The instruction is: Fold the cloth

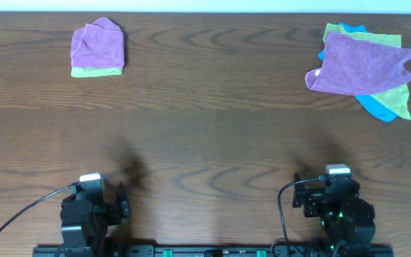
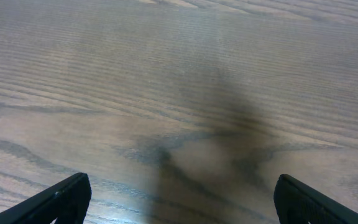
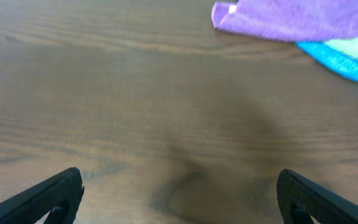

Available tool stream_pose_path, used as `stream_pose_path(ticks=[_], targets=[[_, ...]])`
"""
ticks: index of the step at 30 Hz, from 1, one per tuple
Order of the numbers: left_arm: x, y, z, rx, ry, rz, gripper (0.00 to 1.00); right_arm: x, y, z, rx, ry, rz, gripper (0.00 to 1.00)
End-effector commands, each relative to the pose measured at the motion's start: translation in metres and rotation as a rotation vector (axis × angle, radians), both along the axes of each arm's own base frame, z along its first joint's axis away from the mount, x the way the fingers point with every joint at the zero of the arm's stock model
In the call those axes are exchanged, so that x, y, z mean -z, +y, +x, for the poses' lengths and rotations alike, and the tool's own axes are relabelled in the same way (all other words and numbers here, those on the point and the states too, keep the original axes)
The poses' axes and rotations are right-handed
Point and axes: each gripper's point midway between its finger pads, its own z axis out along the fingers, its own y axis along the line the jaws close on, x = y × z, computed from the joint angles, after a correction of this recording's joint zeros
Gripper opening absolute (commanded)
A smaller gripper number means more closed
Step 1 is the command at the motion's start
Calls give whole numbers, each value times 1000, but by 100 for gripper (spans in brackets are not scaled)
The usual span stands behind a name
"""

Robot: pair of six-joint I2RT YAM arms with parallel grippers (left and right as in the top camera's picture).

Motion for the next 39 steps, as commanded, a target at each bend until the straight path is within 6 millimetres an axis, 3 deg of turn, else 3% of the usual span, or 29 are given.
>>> stream_pose_path(ticks=[1,11,39], targets=[[0,1,0,8,-1,21,95,12,1,0,-6,20,9,99],[0,1,0,8,-1,21,95,30,3,-2,-14,62,14,99],[0,1,0,8,-2,21,95,29,5,-1,-24,59,20,99]])
